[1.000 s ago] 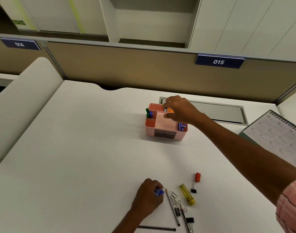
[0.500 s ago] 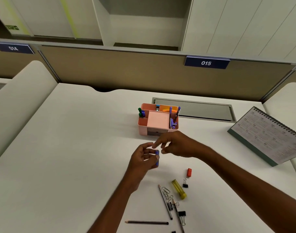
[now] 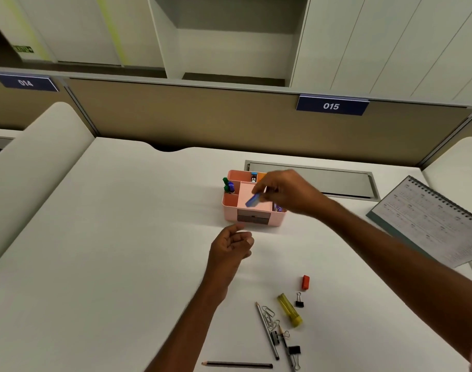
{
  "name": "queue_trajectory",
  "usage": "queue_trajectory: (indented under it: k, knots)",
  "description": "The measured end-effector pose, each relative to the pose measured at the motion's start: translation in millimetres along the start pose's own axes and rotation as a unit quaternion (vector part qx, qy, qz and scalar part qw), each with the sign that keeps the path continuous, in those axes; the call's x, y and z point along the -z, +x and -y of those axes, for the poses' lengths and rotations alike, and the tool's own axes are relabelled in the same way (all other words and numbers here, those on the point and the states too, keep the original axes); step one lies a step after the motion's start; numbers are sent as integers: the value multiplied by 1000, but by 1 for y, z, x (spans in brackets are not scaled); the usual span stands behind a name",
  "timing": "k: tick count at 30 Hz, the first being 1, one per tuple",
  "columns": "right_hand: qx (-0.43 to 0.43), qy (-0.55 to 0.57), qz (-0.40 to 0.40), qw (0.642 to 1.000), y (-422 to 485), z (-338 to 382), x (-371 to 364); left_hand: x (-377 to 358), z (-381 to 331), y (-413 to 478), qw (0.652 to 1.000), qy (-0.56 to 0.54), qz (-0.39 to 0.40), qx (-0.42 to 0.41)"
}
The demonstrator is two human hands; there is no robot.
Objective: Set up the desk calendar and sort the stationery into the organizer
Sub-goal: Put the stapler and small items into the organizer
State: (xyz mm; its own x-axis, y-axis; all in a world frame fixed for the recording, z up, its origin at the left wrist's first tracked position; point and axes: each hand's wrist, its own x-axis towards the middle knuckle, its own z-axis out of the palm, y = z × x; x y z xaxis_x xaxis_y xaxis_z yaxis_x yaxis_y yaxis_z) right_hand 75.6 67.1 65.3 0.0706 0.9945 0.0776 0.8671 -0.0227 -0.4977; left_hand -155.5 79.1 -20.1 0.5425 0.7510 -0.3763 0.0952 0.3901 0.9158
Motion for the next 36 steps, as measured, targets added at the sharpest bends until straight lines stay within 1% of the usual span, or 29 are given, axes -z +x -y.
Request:
queue_trajectory:
  k: [4,7,12,15,19,21,25,27,34,36]
  knots:
    - [16,-88,-48,995,48,-18,5,4,19,-7,999,35,7,20]
    - [23,-149,-46,987,79,-29,2,8,31,-11,998,59,10,33]
    - [49,-247,7,968,116,-45,-18,12,43,-10,995,85,7,44]
    - [65,-284,46,956,127,-52,-29,15,47,-7,994,100,3,47]
    - [73,-345,109,930,135,-60,-37,18,49,-2,992,112,-1,50]
    - [84,-379,139,911,138,-62,-37,18,50,0,992,116,-2,50]
    - [135,-467,182,855,142,-60,-40,18,51,5,991,120,-9,54]
    - [141,-489,204,836,144,-62,-43,18,51,6,991,117,-8,60]
    - [121,-500,230,826,153,-65,-47,24,52,10,991,113,-18,71]
    - [110,-499,228,829,153,-67,-50,27,53,10,991,114,-20,70]
